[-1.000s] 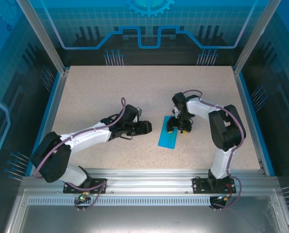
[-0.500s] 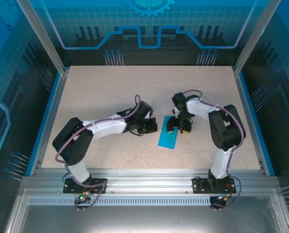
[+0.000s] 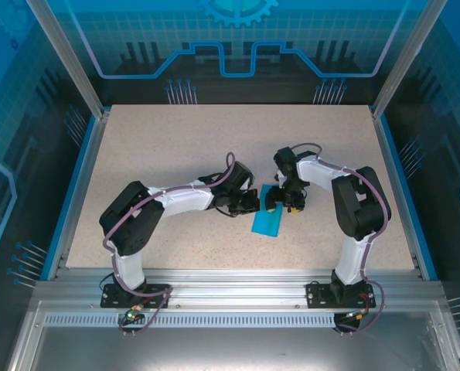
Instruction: Fold a paper plane with a square sheet of paper (pick it up from the middle)
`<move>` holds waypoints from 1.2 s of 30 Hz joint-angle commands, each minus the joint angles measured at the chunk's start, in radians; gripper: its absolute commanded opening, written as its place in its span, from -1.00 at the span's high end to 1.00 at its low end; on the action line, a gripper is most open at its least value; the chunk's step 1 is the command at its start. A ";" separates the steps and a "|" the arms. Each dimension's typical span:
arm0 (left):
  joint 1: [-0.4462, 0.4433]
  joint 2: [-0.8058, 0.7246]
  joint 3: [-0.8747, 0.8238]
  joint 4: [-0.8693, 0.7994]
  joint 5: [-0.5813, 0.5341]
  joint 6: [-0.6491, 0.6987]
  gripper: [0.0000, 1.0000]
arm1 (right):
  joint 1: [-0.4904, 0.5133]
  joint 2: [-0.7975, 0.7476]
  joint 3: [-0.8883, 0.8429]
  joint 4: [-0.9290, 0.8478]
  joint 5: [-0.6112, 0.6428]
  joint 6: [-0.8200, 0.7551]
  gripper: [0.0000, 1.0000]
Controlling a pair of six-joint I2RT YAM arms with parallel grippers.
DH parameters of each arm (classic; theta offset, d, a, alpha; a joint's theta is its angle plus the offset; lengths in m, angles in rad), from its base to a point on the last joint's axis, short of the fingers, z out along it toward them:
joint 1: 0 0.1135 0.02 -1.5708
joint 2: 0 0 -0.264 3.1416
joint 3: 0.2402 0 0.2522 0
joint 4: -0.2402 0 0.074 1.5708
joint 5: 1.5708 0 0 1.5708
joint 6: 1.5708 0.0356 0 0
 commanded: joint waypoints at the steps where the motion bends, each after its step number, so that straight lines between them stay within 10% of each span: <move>1: -0.011 0.026 0.032 -0.007 0.029 -0.016 1.00 | 0.011 0.076 -0.033 0.045 0.017 0.004 -0.43; 36: -0.023 0.122 0.089 -0.003 0.030 -0.036 1.00 | 0.016 0.087 -0.039 0.057 0.020 0.007 -0.43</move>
